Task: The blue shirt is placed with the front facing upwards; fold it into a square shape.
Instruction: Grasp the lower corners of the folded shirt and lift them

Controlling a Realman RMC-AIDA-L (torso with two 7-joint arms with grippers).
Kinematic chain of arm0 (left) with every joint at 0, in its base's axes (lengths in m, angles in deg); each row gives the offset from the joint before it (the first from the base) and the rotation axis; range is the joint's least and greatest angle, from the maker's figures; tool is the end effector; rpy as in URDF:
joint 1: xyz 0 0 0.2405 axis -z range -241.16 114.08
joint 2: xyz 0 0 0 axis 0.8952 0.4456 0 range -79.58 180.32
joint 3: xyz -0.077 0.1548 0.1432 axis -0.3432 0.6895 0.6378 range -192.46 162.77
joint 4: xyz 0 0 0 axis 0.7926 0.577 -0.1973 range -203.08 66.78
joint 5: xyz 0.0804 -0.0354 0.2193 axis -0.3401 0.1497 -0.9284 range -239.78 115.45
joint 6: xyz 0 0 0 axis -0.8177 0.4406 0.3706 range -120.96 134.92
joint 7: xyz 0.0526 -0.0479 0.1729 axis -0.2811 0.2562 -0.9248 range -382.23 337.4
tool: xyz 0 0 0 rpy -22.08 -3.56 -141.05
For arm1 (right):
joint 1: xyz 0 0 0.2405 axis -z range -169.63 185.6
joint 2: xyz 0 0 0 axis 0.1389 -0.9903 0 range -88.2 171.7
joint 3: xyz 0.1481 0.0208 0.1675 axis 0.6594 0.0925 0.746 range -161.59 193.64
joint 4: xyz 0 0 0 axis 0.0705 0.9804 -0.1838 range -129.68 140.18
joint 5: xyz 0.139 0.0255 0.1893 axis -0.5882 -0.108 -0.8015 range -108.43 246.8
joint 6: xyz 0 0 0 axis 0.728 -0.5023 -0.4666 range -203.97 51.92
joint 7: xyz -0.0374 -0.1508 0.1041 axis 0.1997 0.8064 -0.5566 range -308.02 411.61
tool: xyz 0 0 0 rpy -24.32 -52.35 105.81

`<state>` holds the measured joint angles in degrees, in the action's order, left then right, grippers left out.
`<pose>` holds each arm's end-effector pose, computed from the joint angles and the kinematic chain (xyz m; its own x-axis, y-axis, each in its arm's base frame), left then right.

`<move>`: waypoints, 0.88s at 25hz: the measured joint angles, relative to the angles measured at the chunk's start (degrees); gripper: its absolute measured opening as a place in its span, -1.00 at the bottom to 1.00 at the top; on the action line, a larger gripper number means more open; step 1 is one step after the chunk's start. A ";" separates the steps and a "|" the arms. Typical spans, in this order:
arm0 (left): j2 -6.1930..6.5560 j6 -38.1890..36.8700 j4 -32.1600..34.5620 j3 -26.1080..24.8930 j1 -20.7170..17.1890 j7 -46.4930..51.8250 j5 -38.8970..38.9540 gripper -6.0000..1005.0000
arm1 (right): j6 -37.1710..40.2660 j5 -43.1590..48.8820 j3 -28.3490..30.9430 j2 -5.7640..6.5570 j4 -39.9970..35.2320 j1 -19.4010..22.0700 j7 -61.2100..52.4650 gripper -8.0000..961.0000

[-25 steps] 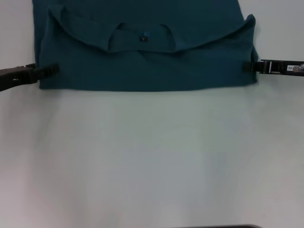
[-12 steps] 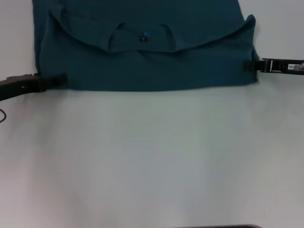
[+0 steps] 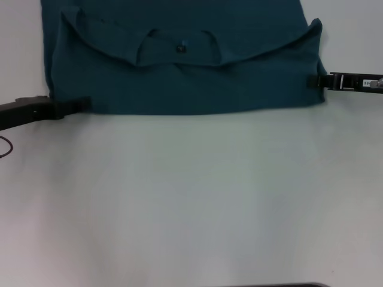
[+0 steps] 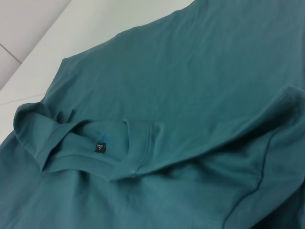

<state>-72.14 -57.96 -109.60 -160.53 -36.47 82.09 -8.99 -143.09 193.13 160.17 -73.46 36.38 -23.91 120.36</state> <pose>-0.3275 0.3771 -0.0154 0.5009 0.6965 0.5138 0.8652 -0.3874 -0.3183 0.3211 0.3898 -0.0079 0.3888 -0.7645 -0.5142 -0.9210 -0.3375 -0.1947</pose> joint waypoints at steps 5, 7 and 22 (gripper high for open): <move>0.00 1.44 -0.01 2.06 0.07 0.77 0.01 0.54 | 0.01 -0.18 -0.01 0.00 -0.01 -0.16 0.02 -0.88; -0.02 1.10 -0.51 2.08 0.04 1.04 0.02 0.51 | 0.01 -0.20 -0.04 -0.02 -0.02 -0.27 0.02 -0.88; 0.00 0.97 -0.94 2.25 0.10 1.55 0.00 -0.64 | 0.01 -0.17 -0.03 0.00 -0.30 -0.21 0.23 -0.87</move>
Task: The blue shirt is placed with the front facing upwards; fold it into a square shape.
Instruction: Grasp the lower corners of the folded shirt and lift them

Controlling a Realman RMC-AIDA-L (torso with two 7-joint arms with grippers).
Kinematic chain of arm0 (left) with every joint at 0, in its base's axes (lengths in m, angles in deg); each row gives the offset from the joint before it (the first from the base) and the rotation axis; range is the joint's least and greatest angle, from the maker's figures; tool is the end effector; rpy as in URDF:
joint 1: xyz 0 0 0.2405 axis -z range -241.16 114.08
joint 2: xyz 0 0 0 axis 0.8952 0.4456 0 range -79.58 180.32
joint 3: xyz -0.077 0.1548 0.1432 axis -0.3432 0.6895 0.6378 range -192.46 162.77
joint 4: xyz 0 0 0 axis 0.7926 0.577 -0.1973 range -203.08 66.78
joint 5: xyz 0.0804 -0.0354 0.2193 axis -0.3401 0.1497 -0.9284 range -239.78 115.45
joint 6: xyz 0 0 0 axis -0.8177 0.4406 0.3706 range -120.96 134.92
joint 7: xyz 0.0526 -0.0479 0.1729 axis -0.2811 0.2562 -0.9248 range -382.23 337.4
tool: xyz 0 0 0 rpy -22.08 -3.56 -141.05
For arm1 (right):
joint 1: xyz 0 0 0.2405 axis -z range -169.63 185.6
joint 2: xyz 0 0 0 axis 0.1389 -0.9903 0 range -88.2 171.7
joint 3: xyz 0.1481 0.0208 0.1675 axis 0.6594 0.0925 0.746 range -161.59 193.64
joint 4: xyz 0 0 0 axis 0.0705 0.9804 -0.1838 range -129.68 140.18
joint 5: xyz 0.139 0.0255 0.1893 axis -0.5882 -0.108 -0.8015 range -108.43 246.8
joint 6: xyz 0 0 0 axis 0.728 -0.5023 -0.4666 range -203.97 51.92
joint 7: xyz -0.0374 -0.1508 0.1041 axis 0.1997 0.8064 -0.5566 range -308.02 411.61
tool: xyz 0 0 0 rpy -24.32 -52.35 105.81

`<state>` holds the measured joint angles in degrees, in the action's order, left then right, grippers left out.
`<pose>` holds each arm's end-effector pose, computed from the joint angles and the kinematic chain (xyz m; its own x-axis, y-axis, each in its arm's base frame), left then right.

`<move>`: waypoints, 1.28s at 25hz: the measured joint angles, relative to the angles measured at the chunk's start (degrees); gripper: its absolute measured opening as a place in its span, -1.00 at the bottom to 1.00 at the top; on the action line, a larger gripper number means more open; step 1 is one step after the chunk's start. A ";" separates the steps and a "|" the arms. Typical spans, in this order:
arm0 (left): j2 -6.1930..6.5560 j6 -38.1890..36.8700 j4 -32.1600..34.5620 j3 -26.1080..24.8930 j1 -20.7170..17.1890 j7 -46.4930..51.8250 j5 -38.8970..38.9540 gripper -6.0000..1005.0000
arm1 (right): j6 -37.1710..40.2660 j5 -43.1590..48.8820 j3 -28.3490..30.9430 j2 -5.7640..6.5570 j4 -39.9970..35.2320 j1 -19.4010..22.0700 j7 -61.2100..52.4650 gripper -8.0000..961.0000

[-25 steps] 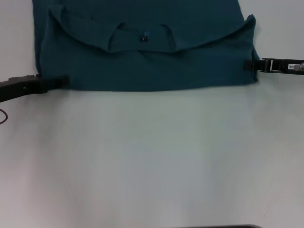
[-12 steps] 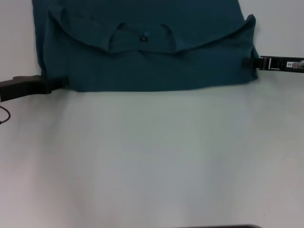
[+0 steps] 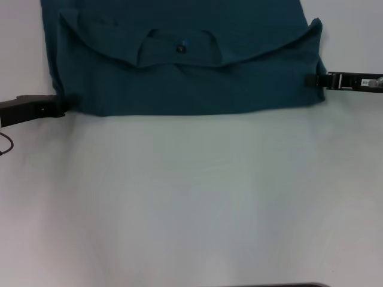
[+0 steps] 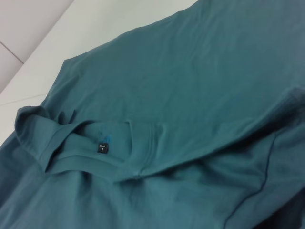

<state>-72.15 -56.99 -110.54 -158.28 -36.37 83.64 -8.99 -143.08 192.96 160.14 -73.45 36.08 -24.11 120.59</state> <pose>-0.3239 0.3815 -0.0157 0.5117 0.6983 0.5006 0.8584 -0.3915 -0.3314 0.3198 0.3903 -0.0090 0.3908 -0.7636 -0.5140 -0.9200 -0.3417 -0.1919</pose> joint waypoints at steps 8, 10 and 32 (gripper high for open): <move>0.03 0.07 -0.64 -0.39 -0.04 0.07 0.00 -0.95 | 0.00 -0.03 0.75 0.17 0.23 0.43 0.19 -0.86; 0.12 -0.06 -0.71 -0.35 -0.09 0.12 0.00 -0.97 | 0.00 -0.03 0.88 0.22 0.29 0.58 0.23 -0.86; 2.86 -21.19 -5.34 -0.86 -6.02 0.09 0.43 -0.97 | -16.36 -0.19 3.67 0.98 5.53 10.37 7.69 -0.85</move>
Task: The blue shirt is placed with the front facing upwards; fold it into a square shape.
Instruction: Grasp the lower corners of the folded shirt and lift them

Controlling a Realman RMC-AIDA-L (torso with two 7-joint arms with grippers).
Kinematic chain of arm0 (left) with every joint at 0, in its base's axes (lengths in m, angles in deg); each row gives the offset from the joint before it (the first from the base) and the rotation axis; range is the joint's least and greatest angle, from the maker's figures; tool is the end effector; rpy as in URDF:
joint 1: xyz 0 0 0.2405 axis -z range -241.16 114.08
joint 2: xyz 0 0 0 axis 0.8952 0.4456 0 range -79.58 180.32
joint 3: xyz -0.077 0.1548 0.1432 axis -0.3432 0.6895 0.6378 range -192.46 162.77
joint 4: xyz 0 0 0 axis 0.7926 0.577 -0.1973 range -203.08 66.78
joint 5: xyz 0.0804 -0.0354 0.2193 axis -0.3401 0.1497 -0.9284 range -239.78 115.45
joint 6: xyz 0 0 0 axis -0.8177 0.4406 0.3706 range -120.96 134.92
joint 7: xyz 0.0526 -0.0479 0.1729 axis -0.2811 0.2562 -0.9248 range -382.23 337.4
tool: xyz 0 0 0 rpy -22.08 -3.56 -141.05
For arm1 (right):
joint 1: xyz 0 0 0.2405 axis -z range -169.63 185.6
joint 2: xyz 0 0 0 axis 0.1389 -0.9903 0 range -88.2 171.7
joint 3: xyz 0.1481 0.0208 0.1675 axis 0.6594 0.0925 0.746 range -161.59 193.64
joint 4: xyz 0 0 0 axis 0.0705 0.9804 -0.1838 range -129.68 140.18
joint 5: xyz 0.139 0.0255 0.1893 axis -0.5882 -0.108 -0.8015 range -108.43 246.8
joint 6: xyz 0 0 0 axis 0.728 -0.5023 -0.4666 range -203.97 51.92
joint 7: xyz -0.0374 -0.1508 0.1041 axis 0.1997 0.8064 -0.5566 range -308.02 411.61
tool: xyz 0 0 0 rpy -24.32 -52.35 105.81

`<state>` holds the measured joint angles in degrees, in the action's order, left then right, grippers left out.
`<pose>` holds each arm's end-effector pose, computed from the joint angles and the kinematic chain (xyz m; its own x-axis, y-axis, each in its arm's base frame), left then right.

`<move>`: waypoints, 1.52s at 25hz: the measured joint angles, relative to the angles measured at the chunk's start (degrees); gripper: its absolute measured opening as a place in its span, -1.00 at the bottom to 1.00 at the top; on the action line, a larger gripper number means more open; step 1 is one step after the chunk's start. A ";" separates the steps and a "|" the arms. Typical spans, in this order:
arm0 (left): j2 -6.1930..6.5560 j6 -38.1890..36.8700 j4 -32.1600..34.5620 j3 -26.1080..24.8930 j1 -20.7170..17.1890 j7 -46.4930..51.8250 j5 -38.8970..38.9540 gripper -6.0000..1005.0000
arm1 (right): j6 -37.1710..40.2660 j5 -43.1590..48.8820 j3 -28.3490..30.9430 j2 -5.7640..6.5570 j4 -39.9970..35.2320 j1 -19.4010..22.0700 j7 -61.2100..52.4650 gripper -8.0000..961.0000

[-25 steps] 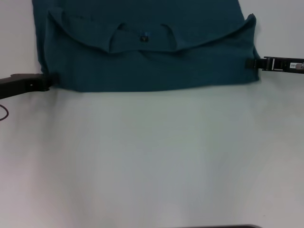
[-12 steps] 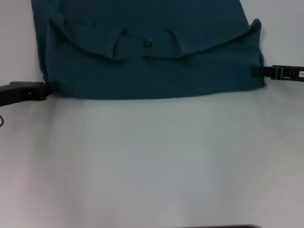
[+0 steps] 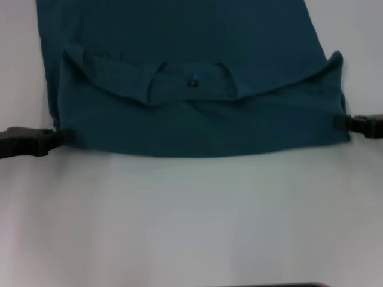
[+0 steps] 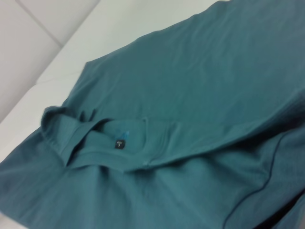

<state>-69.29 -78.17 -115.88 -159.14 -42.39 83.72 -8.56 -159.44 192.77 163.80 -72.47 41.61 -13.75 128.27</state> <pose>-0.3198 0.3244 0.0081 0.5104 0.7419 0.4348 0.8534 -0.4990 -0.1505 0.3464 0.3193 0.0170 0.4218 -0.7617 -0.4919 -0.8987 -0.4231 -0.1156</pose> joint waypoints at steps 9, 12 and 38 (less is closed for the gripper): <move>1.65 -8.74 -0.06 -1.49 -1.92 -0.15 -0.20 -0.98 | -7.86 -0.05 1.24 -0.02 0.21 5.73 4.62 -0.85; 1.94 -11.07 -0.03 -1.35 -2.64 -0.60 -0.36 -0.97 | -9.53 0.14 1.52 -0.08 0.21 7.11 6.18 -0.84; 3.84 -18.59 1.98 -0.97 -8.44 -4.78 -6.00 -0.97 | -16.29 0.61 2.34 -0.11 0.18 15.99 14.08 -0.83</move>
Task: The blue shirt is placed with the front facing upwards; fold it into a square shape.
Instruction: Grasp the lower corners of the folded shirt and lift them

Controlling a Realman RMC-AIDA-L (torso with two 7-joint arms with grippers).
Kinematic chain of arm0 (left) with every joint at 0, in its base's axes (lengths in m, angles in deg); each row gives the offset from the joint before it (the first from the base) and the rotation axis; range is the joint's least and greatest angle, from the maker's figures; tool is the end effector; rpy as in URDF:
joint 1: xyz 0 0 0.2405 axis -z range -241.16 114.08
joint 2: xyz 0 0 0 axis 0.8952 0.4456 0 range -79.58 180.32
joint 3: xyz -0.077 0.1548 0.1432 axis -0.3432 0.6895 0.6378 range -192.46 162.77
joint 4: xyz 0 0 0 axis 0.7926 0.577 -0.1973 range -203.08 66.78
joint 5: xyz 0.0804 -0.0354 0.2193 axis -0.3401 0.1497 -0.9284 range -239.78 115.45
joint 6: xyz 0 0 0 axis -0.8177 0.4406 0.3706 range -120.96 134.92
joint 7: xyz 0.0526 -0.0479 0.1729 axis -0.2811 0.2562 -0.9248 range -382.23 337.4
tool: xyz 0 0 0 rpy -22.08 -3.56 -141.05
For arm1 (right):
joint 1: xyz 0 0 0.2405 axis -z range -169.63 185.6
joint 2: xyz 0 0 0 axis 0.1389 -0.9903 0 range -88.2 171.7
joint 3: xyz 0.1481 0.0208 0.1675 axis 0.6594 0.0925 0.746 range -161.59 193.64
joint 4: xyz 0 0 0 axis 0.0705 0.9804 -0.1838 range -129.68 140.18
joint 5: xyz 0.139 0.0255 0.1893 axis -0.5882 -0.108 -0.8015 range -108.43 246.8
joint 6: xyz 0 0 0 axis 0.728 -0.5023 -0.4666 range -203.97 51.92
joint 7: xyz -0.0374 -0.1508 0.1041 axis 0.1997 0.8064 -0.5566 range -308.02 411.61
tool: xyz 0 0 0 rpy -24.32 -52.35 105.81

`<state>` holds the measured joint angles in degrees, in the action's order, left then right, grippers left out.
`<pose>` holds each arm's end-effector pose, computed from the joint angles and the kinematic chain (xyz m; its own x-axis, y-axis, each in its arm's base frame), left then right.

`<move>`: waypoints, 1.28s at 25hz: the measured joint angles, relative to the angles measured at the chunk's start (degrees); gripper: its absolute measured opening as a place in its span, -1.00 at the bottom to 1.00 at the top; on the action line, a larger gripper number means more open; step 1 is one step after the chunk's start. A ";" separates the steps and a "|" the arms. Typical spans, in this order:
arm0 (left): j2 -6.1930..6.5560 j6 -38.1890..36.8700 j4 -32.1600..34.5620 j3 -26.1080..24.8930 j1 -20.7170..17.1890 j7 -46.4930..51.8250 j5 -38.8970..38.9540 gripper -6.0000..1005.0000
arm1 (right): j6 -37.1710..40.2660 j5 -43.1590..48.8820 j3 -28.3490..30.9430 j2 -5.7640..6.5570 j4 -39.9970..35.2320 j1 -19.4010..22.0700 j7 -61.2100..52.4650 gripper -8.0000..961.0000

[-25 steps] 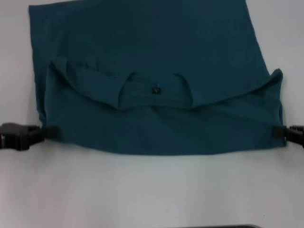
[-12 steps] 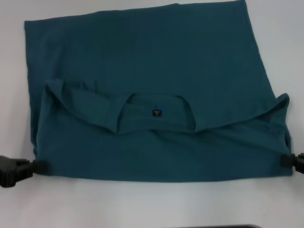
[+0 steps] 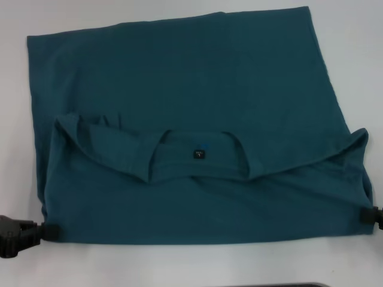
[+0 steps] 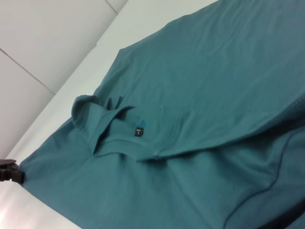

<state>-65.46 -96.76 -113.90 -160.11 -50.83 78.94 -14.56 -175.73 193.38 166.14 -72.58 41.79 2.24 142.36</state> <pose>-0.3467 0.2215 0.0158 0.4737 0.8414 0.2601 0.8626 -0.5028 0.0555 0.3760 0.1901 0.0162 0.4157 -0.7769 -0.4728 -0.8805 -0.4740 0.0047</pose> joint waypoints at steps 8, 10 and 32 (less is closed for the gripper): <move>0.14 -0.75 0.26 -0.16 -0.68 -0.90 -1.17 -0.97 | -0.97 0.06 0.85 -0.11 0.03 1.57 1.23 -0.83; 0.15 -0.93 0.26 -0.22 -0.82 -0.96 -1.64 -0.98 | -1.15 0.08 0.87 -0.20 0.03 1.77 1.35 -0.82; 0.67 -2.01 0.22 -0.41 -1.13 -1.53 -1.91 -0.98 | -4.29 0.08 3.71 -0.28 0.02 3.69 3.94 -0.81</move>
<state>-64.79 -98.77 -113.68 -160.52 -51.95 77.41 -16.47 -180.02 193.46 169.85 -72.86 41.81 5.92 146.29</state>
